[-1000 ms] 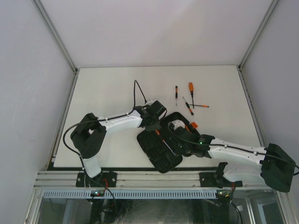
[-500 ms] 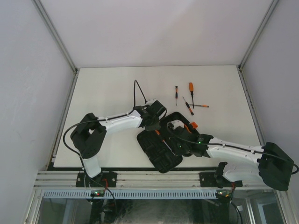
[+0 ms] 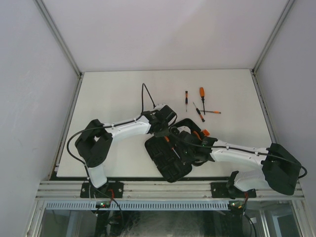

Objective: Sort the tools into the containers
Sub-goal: Adjust the screwdriver in the storage box.

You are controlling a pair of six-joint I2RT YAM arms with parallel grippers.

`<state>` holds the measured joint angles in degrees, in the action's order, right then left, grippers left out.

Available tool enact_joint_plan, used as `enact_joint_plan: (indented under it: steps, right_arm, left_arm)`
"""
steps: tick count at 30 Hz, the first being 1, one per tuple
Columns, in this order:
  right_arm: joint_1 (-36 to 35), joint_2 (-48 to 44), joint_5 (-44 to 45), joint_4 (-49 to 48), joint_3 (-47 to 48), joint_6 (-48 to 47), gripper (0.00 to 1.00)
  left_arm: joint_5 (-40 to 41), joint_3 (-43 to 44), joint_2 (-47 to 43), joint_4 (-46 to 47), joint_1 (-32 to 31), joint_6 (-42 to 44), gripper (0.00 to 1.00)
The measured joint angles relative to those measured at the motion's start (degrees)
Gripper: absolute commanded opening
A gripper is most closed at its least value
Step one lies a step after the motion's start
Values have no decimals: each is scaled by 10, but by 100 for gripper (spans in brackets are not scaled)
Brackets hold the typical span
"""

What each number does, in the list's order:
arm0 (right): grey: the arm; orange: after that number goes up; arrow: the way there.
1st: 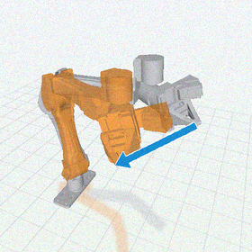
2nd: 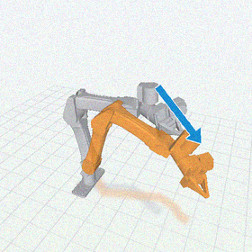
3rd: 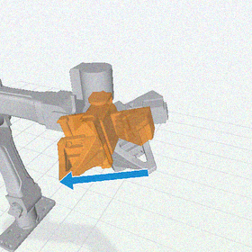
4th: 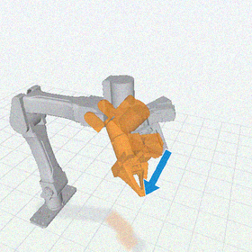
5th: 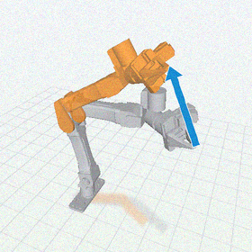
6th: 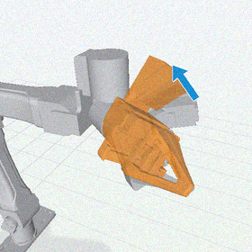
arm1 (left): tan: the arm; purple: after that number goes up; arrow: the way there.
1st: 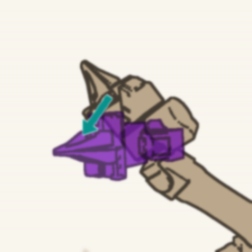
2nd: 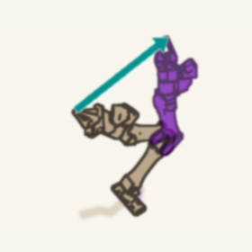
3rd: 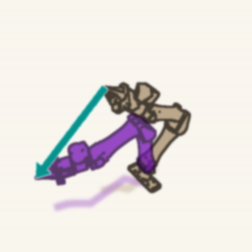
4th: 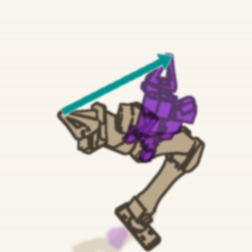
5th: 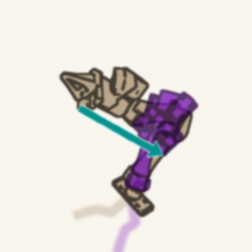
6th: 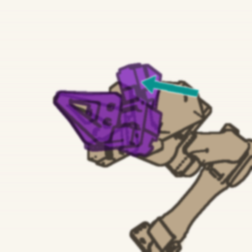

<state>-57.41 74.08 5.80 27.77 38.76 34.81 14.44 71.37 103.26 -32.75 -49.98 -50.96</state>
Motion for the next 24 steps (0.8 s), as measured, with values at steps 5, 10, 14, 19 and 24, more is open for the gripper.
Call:
enact_joint_plan:
  steps: [5,10,14,19,24]
  right_arm:
    - [1,13,-2,4,8,8,0]
    - [5,29,-8,7,14,16,0]
    - [11,45,-19,12,23,18,0]
    - [13,68,-28,17,33,26,0]
    - [13,91,-39,19,48,37,0]
  left_arm:
    - [3,0,0,2,0,0,24]
    - [4,0,0,5,0,0,21]
    - [4,6,3,2,0,0,18]
    - [5,12,6,0,2,1,17]
    - [5,12,6,3,4,4,16]
